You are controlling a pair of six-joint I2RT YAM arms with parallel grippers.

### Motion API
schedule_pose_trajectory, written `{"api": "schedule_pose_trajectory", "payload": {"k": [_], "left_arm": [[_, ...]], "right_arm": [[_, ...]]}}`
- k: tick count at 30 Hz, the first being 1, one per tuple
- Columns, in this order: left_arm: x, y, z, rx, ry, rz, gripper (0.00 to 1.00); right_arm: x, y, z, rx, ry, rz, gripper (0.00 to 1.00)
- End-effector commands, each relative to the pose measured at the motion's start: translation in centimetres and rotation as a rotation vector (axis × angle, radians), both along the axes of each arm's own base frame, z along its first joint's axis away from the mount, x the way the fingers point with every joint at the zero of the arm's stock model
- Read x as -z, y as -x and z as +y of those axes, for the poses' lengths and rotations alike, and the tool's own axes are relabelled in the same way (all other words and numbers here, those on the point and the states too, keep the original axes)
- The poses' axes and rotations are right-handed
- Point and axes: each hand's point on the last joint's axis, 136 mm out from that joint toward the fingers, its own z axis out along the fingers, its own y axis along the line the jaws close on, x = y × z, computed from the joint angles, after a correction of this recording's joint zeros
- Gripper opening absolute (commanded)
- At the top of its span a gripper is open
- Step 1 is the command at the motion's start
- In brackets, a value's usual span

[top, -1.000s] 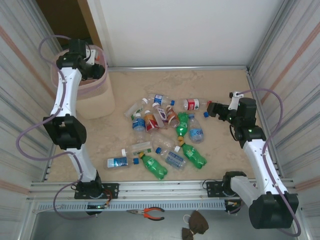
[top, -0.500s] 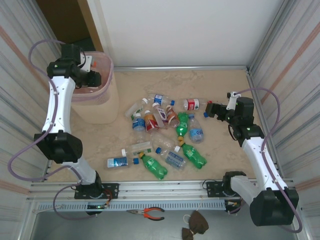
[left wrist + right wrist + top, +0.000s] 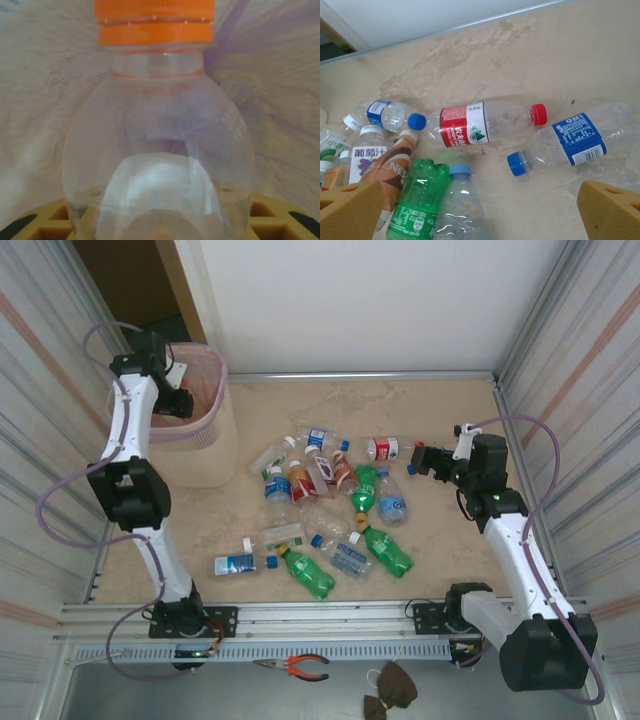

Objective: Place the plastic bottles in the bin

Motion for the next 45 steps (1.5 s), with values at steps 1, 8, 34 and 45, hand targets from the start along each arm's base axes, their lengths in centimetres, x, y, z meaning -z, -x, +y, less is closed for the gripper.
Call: {"api": "schedule_pose_trajectory", "payload": {"k": [1,8,34,45], "left_arm": [[0.5,-1.2,1.0,0.038,-0.075,-0.009,0.46],[6.9,-0.8,1.3,0.024,-0.073,0.125,0.48],[-0.3,0.5,-1.1,0.014,0.068,-0.07,0.76],[-10.9,3.8,-5.1,0.175,0.201,-0.301,0.75]], "right_arm": [[-0.6,0.0,-0.2,0.004,0.024,-0.014,0.98],[-0.3,0.2,-0.2,0.009,0.019,-0.012,0.98],[-2.2,0.6,-0.2,0.009,0.021,-0.064,0.98],[-3.3,0.7,0.2,-0.018,0.015,-0.09,0.98]]}}
